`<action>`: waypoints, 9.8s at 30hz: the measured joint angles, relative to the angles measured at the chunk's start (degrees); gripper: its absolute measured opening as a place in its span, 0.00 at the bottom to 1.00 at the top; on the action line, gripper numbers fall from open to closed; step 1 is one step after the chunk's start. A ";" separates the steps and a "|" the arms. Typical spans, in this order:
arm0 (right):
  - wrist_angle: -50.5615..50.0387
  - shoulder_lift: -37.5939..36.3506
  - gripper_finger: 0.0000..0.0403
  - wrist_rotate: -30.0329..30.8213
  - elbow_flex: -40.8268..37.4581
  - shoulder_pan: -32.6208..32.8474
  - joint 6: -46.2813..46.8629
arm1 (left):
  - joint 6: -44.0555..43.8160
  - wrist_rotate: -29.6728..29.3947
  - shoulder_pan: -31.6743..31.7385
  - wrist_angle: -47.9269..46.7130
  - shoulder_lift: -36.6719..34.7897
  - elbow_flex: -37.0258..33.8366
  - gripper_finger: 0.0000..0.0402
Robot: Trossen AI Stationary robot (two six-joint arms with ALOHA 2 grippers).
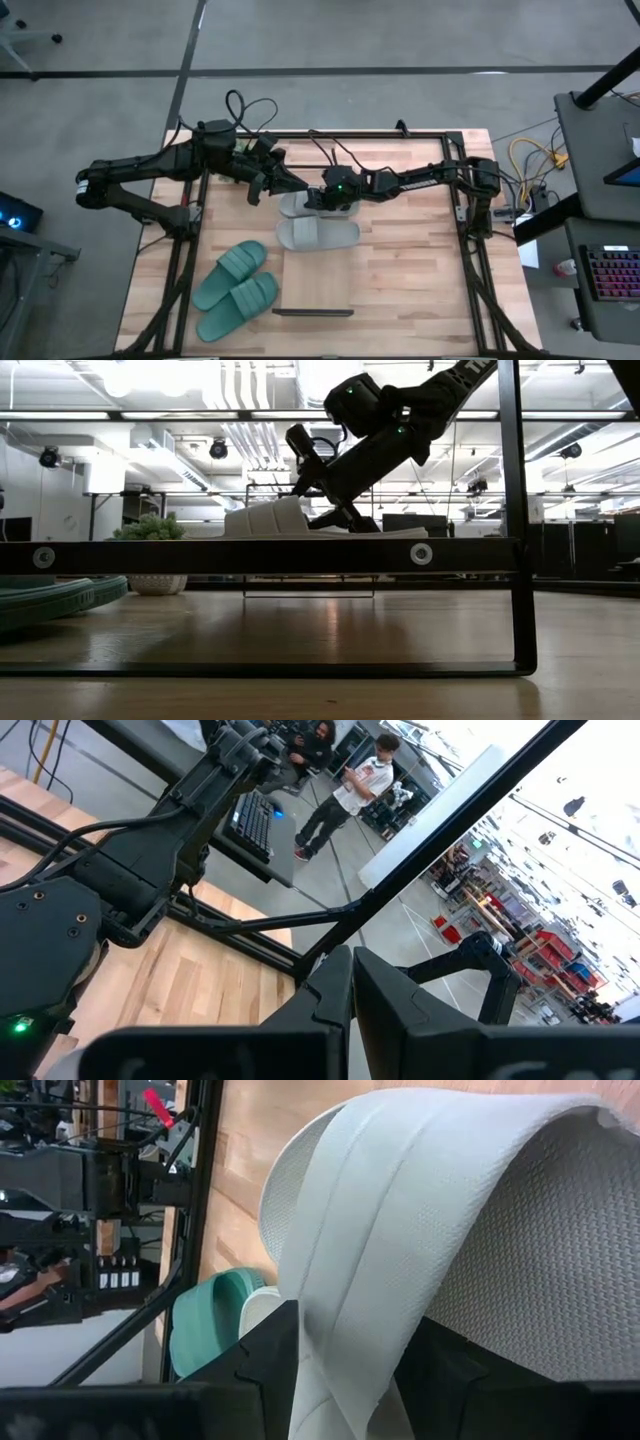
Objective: Pick and place slides into the shelf
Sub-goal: Put the gray slipper on the shelf and align it with the gray slipper, then put the green slipper on the shelf
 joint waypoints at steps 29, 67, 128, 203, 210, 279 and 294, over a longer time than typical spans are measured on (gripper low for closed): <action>-32.64 -0.09 0.42 6.47 14.88 -1.09 -9.91 | 0.00 -0.01 -0.04 -0.02 0.02 0.00 0.00; -41.79 -13.50 0.44 12.40 16.01 -1.09 -15.50 | 2.61 -15.78 0.42 -29.85 -12.27 -0.35 0.00; -42.83 -22.93 0.16 19.78 16.01 -1.20 -21.36 | -42.10 -59.92 -29.46 -12.63 -28.06 -30.38 0.00; -44.16 -24.81 0.16 19.32 16.01 -1.22 -23.63 | -34.08 -33.56 -61.31 -41.42 -2.15 -25.59 0.00; -44.08 -24.79 0.16 19.34 16.01 -1.20 -22.08 | -24.08 -30.74 -61.35 -42.99 5.55 -25.54 0.00; -44.36 -24.72 0.16 19.30 15.99 1.62 -18.80 | -17.99 -43.42 -62.79 -55.09 17.92 -20.98 0.34; -44.62 -24.72 0.16 19.17 15.99 1.73 -19.15 | -18.03 -47.30 -62.62 -55.03 22.58 -21.11 0.34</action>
